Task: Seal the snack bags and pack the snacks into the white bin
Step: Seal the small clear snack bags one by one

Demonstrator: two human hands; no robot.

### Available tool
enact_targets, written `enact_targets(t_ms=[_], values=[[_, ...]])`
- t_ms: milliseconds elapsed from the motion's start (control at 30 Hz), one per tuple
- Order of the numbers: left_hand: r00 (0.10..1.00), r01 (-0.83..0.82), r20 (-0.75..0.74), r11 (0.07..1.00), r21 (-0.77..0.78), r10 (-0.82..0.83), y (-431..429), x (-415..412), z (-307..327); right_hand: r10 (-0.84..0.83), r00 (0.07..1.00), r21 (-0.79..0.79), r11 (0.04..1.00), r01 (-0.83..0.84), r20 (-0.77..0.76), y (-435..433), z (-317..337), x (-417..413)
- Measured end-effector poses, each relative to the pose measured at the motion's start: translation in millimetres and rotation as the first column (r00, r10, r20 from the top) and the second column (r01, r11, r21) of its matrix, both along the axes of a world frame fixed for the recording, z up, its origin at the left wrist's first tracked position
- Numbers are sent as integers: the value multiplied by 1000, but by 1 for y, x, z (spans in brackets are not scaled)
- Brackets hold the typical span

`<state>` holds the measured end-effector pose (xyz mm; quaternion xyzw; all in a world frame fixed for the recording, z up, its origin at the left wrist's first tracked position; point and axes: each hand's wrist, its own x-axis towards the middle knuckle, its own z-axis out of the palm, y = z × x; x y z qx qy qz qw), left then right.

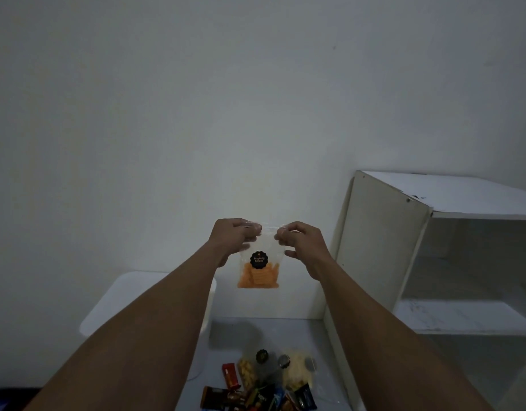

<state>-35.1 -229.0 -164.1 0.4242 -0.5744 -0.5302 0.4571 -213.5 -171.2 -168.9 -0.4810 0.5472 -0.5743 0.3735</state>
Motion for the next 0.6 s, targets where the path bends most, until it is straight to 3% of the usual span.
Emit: enact_targets(t_ms=[300, 600], values=[[995, 31, -99, 996, 82, -22, -3, 8, 2, -45, 999, -15, 999, 45, 23, -1, 4, -5], [998, -47, -43, 998, -46, 45, -6, -1, 9, -9, 1000, -9, 1000, 9, -23, -6, 9, 1]])
